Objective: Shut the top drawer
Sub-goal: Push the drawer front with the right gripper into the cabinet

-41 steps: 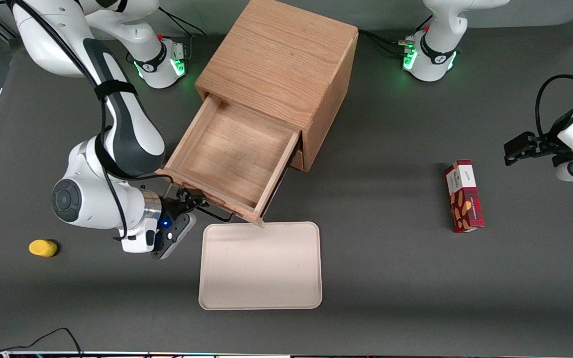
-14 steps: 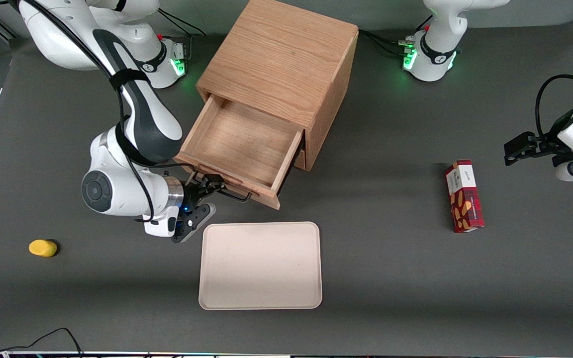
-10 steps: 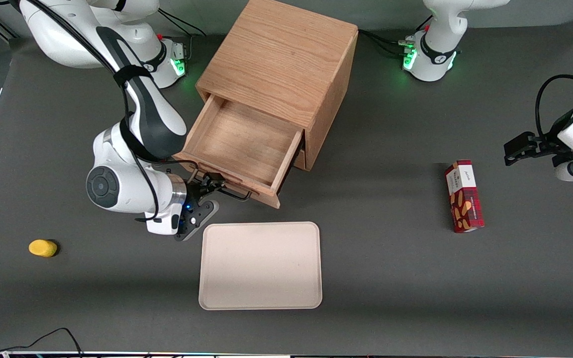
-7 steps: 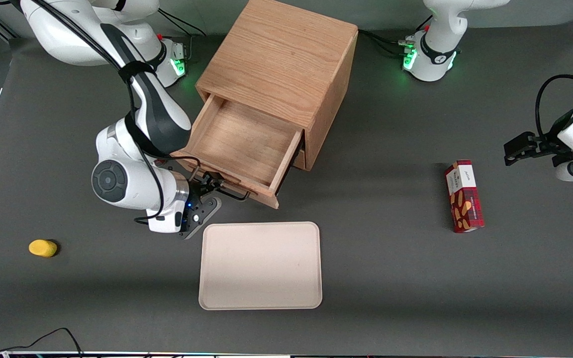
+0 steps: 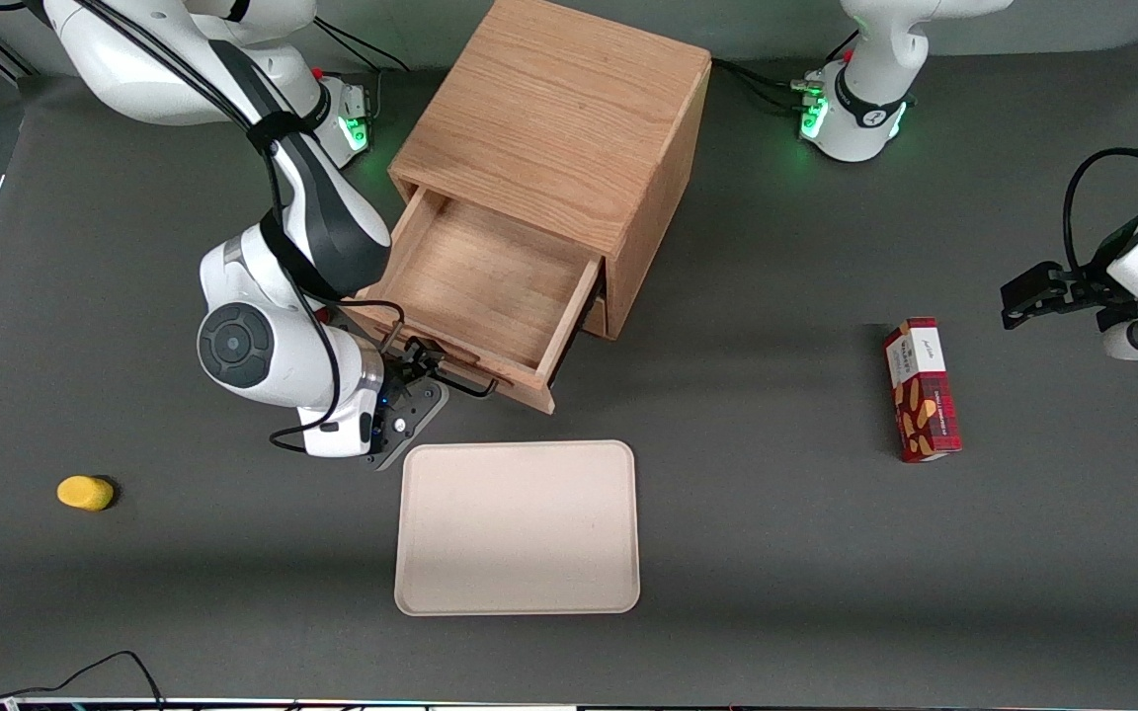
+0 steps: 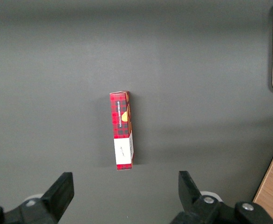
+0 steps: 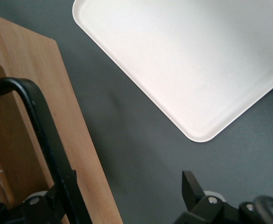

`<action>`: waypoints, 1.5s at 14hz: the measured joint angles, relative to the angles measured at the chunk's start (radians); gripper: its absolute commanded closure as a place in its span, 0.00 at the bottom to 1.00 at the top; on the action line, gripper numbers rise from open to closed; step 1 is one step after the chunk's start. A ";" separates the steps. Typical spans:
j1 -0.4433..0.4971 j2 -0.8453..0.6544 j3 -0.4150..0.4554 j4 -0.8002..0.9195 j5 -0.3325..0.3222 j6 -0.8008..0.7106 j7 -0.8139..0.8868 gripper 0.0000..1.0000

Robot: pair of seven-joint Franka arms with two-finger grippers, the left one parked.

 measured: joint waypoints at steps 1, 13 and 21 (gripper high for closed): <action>-0.002 0.000 0.003 0.000 -0.002 0.000 -0.007 0.00; -0.007 0.000 0.050 -0.002 -0.005 -0.040 -0.037 0.00; -0.021 0.000 0.111 -0.008 -0.005 -0.051 0.021 0.00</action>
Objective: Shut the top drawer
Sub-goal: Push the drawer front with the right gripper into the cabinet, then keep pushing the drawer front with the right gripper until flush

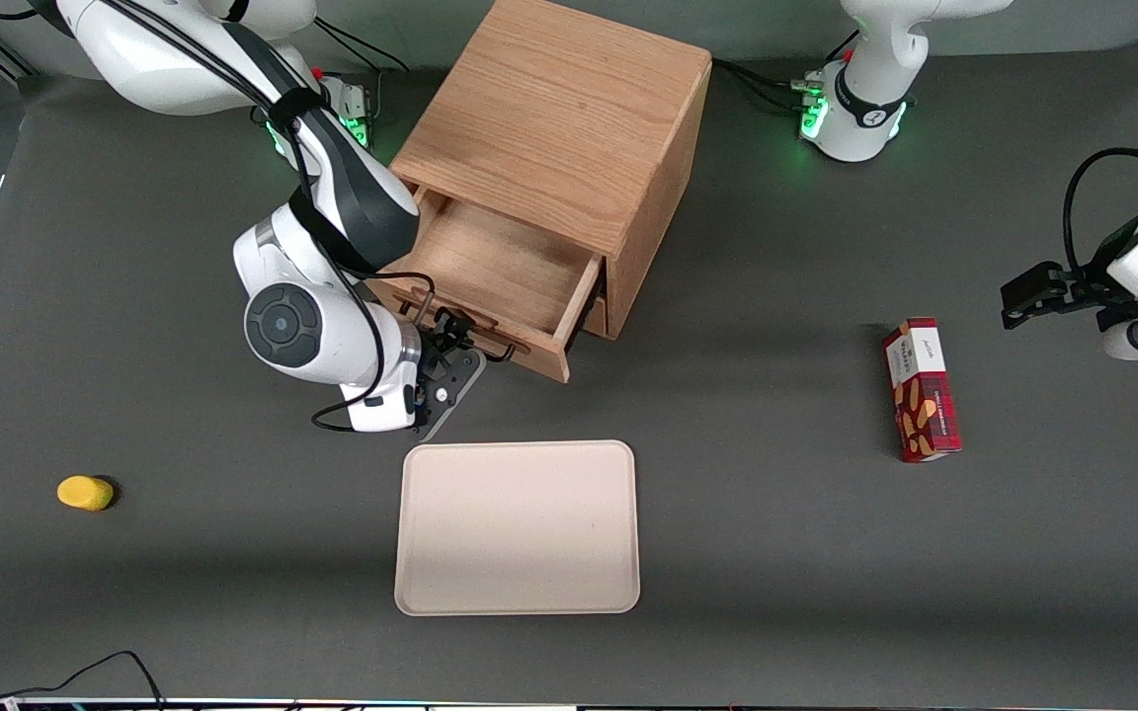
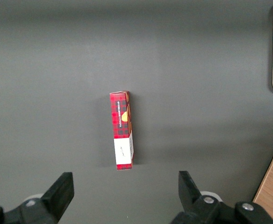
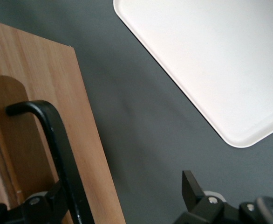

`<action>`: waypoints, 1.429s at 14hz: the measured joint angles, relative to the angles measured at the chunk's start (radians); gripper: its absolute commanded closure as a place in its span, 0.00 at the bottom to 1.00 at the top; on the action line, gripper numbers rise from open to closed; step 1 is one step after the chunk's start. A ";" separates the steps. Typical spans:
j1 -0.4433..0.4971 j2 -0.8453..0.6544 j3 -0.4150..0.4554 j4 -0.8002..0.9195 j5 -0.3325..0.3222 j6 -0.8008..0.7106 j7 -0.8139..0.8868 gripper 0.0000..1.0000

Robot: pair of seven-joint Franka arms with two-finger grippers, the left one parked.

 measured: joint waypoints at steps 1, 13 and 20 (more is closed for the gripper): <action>0.000 -0.001 0.003 -0.002 0.000 -0.001 0.004 0.00; -0.029 -0.023 0.083 -0.050 -0.023 -0.040 0.049 0.00; -0.030 -0.024 0.134 -0.052 -0.056 -0.051 0.119 0.00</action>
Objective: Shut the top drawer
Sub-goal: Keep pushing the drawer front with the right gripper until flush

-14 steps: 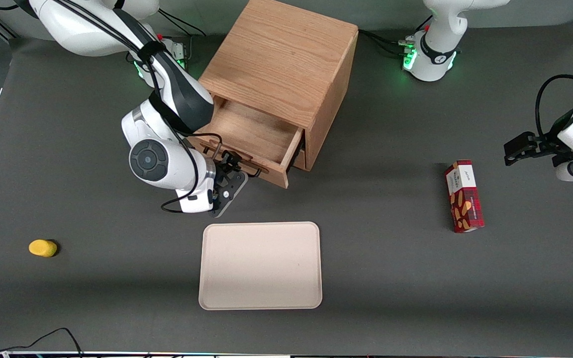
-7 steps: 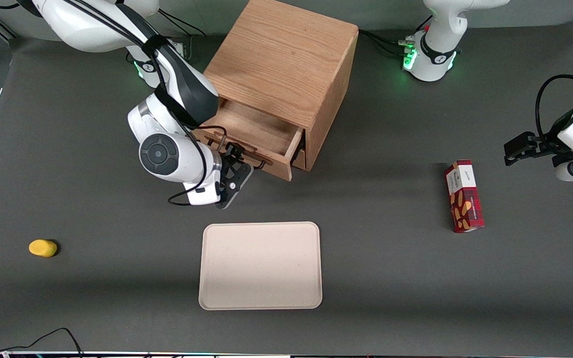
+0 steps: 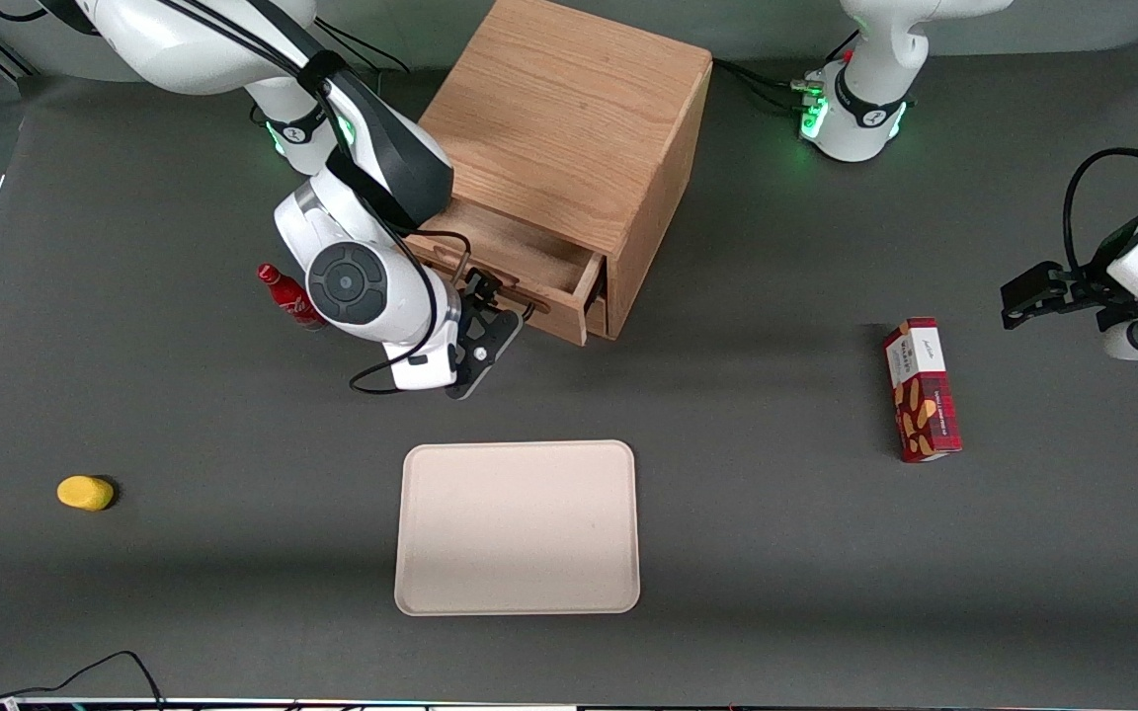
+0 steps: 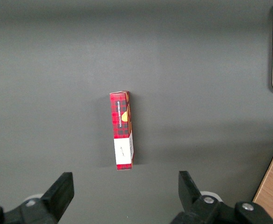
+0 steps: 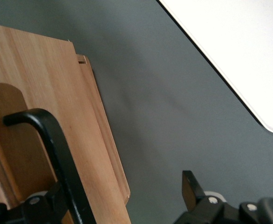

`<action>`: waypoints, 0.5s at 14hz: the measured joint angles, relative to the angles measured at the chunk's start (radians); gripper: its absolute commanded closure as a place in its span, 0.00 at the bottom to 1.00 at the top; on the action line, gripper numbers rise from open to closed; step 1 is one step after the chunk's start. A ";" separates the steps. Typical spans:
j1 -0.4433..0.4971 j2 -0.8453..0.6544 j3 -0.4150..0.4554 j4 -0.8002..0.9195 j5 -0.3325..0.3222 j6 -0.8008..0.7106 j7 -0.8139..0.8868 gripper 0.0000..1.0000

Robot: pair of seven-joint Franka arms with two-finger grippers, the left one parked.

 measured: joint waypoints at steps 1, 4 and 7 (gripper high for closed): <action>0.000 0.000 0.004 -0.001 0.000 -0.001 0.000 0.00; 0.000 0.000 0.018 -0.009 0.000 -0.001 0.004 0.00; -0.001 0.000 0.026 -0.013 0.000 -0.018 0.016 0.00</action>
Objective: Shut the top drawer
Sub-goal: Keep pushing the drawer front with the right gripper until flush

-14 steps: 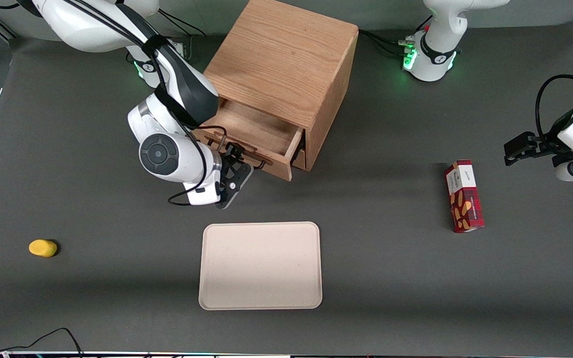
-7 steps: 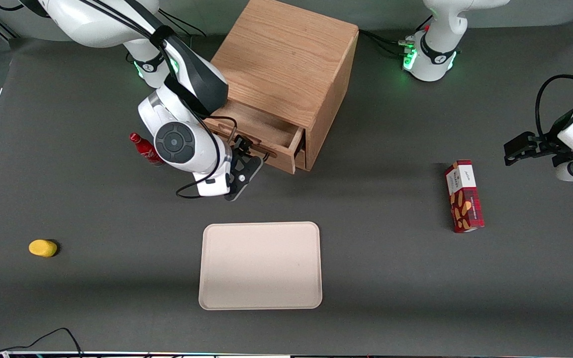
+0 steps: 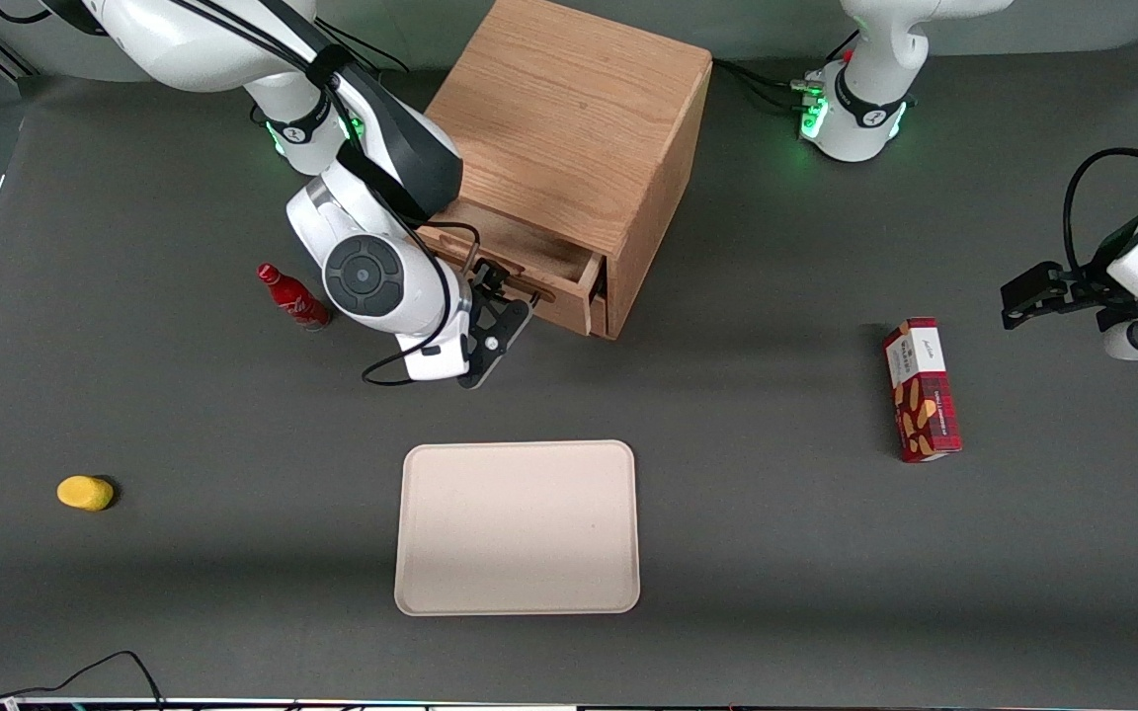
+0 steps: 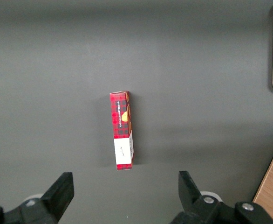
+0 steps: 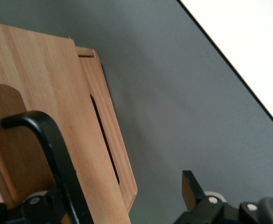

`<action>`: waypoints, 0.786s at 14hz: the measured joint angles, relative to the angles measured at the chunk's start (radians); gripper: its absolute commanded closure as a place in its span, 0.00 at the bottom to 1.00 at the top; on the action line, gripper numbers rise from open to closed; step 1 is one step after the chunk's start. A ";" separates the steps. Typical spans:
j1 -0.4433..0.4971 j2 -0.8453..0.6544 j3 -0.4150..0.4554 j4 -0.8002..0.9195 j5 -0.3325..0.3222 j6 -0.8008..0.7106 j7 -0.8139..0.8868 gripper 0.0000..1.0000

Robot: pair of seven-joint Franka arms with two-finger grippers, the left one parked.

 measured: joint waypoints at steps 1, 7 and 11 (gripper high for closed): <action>0.000 0.000 0.004 -0.001 0.000 -0.004 0.009 0.00; -0.001 0.000 0.052 -0.008 0.000 -0.022 0.091 0.00; -0.002 0.000 0.064 -0.008 0.000 -0.024 0.119 0.00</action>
